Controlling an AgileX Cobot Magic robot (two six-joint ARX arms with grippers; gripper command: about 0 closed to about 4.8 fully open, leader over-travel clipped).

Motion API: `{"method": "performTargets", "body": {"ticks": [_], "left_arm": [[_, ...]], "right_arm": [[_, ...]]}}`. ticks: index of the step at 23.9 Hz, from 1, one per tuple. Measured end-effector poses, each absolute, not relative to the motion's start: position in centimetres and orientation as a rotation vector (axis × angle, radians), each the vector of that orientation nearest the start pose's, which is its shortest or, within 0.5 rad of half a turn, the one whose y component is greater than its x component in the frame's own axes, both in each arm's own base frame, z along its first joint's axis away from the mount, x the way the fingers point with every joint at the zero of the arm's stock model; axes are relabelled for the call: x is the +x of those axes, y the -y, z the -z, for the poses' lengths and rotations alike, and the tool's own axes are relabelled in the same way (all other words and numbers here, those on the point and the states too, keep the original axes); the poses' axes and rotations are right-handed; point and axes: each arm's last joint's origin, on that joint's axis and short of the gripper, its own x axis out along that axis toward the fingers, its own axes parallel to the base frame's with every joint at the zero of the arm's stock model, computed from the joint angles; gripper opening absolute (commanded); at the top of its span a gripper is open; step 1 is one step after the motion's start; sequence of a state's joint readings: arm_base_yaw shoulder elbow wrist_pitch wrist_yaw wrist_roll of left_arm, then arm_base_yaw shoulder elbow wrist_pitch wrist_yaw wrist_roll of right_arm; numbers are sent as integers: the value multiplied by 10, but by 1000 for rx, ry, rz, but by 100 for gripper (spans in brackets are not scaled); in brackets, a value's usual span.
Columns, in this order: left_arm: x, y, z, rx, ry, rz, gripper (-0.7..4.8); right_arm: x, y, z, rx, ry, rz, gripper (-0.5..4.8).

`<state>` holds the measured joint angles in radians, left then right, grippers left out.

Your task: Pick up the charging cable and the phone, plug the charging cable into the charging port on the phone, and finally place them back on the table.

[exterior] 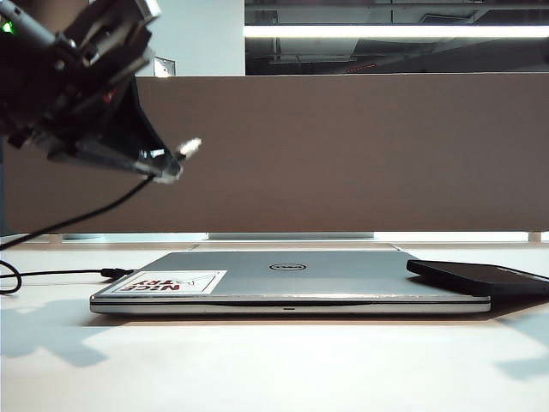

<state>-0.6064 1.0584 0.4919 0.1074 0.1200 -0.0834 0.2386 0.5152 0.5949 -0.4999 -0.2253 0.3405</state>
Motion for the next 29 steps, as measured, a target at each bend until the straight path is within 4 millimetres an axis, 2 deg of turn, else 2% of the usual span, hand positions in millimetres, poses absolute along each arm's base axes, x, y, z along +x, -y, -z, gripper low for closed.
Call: {"method": "performTargets", "body": {"ticks": [8, 9, 12, 13, 21, 29], "left_arm": [[174, 142, -191, 80, -579, 744, -7], [174, 144, -188, 87, -595, 748, -7], [175, 146, -183, 95, -618, 751, -7], [175, 146, -183, 94, -615, 751, -7], [176, 147, -185, 89, -596, 753, -7], [177, 148, -188, 79, -564, 757, -6]], "right_arm": [[123, -20, -216, 626, -634, -335, -3], [124, -19, -210, 665, -640, -321, 19], [126, -19, -205, 719, -662, -299, 344], [127, -19, -204, 730, -677, -291, 357], [150, -20, -187, 866, -806, -203, 359], [181, -14, -173, 971, -796, -195, 355]]}}
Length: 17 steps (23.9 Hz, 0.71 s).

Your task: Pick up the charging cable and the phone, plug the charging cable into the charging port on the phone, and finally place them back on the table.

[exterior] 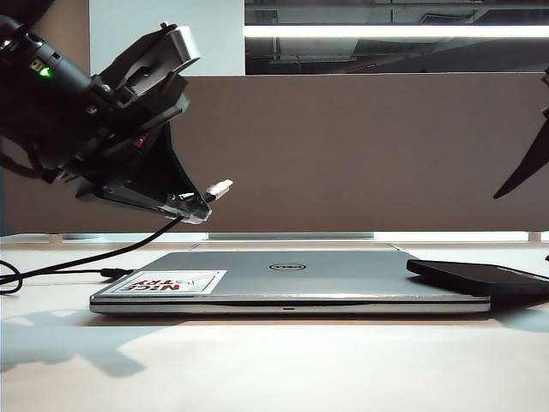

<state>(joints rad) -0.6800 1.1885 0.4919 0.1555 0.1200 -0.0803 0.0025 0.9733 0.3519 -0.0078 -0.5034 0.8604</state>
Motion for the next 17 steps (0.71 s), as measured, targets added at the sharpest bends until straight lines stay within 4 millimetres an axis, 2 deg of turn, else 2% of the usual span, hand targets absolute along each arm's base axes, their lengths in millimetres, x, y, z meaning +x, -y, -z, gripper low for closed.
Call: {"method": "performTargets", "body": {"ticks": [6, 13, 17], "left_arm": [[177, 148, -188, 79, -562, 758, -7], [177, 148, -188, 78, -559, 758, -6], [177, 148, -188, 78, -559, 758, -7]], "right_arm": [[189, -1, -163, 1039, -823, -203, 356], [193, -1, -160, 1039, -809, -234, 356], [196, -1, -151, 1027, -834, -230, 355]]}}
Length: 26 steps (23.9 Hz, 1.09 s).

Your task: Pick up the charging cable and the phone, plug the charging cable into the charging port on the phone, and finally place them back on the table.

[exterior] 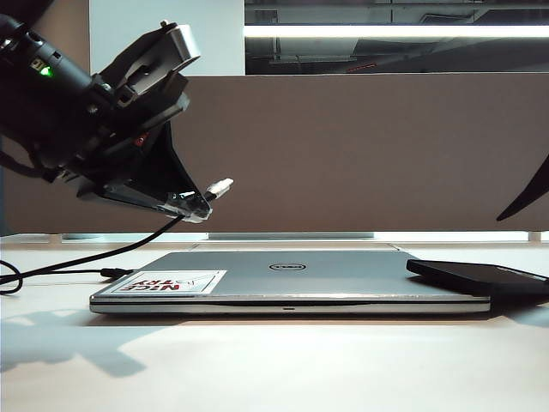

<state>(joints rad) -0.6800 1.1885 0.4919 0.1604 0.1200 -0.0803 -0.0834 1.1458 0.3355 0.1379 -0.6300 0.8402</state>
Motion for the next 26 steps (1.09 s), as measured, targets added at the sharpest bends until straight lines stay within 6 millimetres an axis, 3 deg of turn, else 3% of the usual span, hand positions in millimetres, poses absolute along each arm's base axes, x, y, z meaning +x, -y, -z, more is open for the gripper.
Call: {"method": "performTargets", "body": {"ticks": [26], "left_arm": [[177, 148, -188, 78, -559, 758, -7]], "right_arm": [[217, -1, -125, 1045, -858, -319, 355]]}}
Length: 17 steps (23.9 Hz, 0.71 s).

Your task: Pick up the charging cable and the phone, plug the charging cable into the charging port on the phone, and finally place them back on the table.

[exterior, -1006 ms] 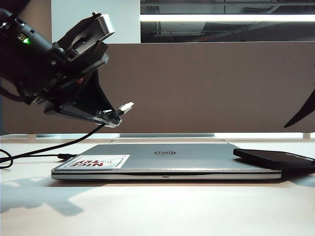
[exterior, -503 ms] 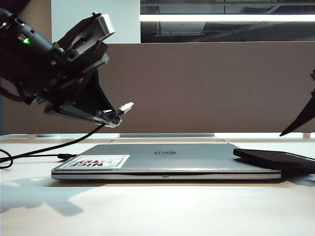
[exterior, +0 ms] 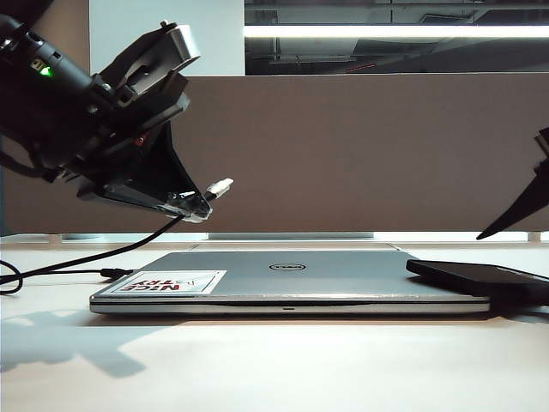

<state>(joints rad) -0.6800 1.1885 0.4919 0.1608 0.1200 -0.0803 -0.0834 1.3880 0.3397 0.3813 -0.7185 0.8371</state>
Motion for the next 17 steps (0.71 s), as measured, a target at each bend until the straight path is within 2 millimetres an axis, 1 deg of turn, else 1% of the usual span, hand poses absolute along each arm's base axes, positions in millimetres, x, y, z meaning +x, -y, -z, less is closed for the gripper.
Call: {"method": "performTargets", "body": {"ticks": [6, 17], "left_arm": [[177, 148, -188, 78, -559, 758, -7], [177, 148, -188, 78, -559, 758, -7]], "right_arm": [[224, -1, -123, 1037, -828, -354, 355], [225, -1, -122, 1036, -825, -360, 355]]}}
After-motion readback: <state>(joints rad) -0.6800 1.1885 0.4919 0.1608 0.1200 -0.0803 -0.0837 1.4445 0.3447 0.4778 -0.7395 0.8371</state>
